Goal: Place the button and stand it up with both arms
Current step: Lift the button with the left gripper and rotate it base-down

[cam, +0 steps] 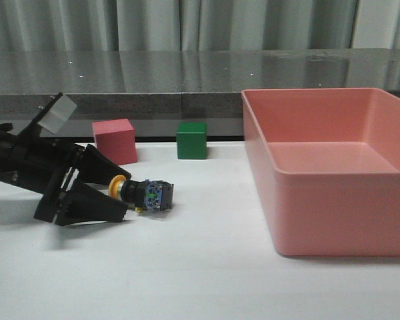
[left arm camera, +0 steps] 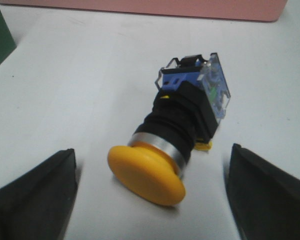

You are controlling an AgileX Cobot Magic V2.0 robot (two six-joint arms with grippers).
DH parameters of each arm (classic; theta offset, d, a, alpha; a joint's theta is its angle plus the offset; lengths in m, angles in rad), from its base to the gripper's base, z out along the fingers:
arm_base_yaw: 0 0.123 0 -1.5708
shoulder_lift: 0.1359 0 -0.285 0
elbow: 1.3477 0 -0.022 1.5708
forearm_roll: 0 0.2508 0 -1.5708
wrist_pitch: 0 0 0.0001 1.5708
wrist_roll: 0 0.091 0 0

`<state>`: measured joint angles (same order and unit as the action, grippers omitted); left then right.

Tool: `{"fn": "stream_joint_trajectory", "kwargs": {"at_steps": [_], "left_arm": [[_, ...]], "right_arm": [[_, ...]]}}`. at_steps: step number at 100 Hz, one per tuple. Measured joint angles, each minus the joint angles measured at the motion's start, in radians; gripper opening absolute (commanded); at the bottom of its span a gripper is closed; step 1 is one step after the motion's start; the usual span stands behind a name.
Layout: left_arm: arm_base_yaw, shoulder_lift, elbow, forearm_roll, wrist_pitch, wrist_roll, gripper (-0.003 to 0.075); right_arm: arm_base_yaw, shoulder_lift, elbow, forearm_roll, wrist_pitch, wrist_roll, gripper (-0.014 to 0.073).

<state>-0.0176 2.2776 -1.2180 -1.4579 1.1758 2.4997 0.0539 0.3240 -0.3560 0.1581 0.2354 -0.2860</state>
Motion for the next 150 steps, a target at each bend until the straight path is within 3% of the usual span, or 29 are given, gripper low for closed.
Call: {"fn": "stream_joint_trajectory", "kwargs": {"at_steps": [15, 41, 55, 79, 109, 128, 150], "left_arm": [[-0.010, 0.000, 0.000, -0.009, -0.006, 0.002, 0.0514], [-0.015, 0.000, -0.001, -0.004, -0.008, 0.002, 0.0138], [-0.015, 0.000, -0.005, 0.022, -0.001, 0.002, -0.0020], [-0.012, -0.016, -0.007, 0.074, 0.008, -0.029, -0.0019], [-0.012, -0.251, -0.032, 0.259, -0.067, -0.317, -0.0019], [-0.060, -0.401, -0.181, 0.606, -0.118, -0.685, -0.0019], [-0.219, -0.415, -0.353, 1.132, -0.066, -1.152, -0.0019]], "right_arm": [[0.000, 0.000, 0.000, 0.000, 0.000, 0.000, -0.0061], [0.000, 0.000, 0.000, 0.000, 0.000, 0.000, -0.0061], [0.000, 0.000, 0.000, 0.000, 0.000, 0.000, -0.0061], [0.000, 0.000, 0.000, 0.000, 0.000, 0.000, -0.0061], [0.000, 0.000, 0.000, 0.000, 0.000, 0.000, -0.0061], [0.000, 0.000, 0.000, 0.000, 0.000, 0.000, -0.0061], [0.000, 0.000, 0.000, 0.000, 0.000, 0.000, -0.0061]]}}
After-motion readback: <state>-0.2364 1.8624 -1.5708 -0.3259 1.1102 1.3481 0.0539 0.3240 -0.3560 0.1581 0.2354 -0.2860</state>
